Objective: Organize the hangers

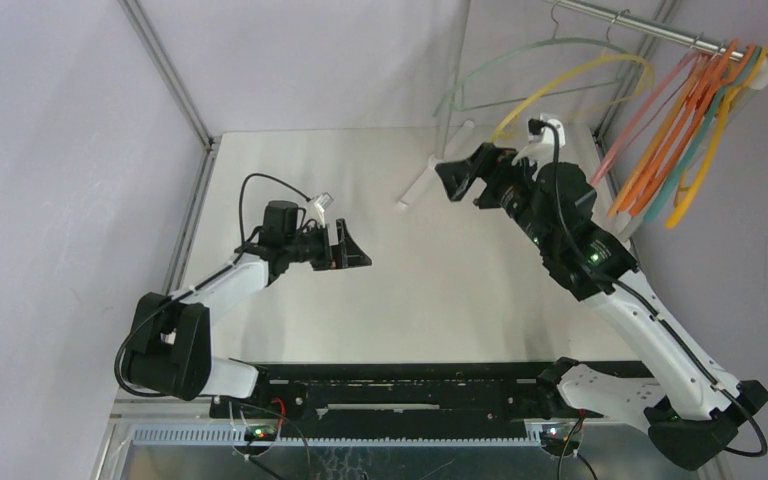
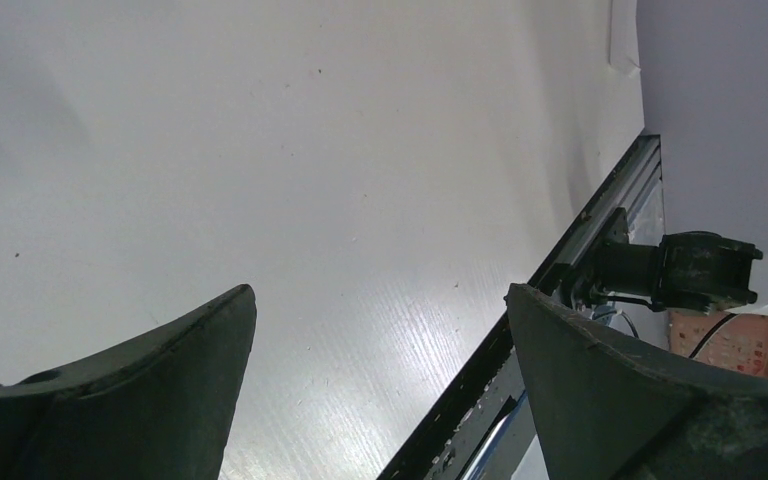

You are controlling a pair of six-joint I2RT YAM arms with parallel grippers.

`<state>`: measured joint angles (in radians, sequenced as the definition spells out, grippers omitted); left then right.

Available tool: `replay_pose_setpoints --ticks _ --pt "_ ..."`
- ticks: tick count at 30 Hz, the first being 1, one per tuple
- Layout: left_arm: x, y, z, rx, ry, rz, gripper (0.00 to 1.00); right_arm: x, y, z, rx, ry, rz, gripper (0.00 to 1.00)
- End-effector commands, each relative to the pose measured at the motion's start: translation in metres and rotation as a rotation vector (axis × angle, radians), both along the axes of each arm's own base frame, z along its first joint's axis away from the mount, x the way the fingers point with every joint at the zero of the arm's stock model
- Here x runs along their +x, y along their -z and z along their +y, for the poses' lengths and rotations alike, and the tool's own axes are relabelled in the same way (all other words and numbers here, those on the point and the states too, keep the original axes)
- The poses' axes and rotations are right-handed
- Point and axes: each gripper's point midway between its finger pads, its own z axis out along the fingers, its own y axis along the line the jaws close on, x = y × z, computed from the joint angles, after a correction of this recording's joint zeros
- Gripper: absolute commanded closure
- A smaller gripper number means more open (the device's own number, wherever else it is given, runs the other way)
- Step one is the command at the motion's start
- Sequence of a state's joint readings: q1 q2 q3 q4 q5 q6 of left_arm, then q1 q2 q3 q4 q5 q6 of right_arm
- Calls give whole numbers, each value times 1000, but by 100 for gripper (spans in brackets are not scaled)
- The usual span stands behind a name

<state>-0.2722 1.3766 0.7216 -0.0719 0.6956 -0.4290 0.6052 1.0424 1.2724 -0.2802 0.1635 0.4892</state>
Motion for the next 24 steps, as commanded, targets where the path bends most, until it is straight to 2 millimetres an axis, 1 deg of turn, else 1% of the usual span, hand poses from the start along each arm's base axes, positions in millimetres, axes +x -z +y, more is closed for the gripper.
replay_pose_setpoints --ticks 1,2,3,5,7,11,13,16,19,24 --pt "18 -20 -1 -6 -20 -62 1 -27 44 7 -204 -146 58 0" --pt "18 -20 0 2 -21 -64 1 -33 58 11 -236 -187 87 0" --pt "19 -20 1 9 -22 -68 0 -38 76 13 -263 -216 128 0" --pt "20 -20 3 25 -25 -71 0 -47 103 11 -300 -240 203 0" --pt "20 -21 5 41 -30 -81 0 -54 121 7 -326 -249 230 0" --pt "18 -20 8 58 -34 -85 0 -62 146 -7 -372 -227 246 0" --pt "16 -19 9 59 -33 -81 1 -63 154 -12 -389 -210 256 0" --pt "15 -19 9 62 -31 -81 1 -64 160 -16 -393 -193 260 0" --pt "15 -19 10 69 -26 -84 0 -58 166 -22 -397 -138 284 0" --pt "17 -19 10 74 -22 -90 1 -56 169 -26 -415 -111 290 0"
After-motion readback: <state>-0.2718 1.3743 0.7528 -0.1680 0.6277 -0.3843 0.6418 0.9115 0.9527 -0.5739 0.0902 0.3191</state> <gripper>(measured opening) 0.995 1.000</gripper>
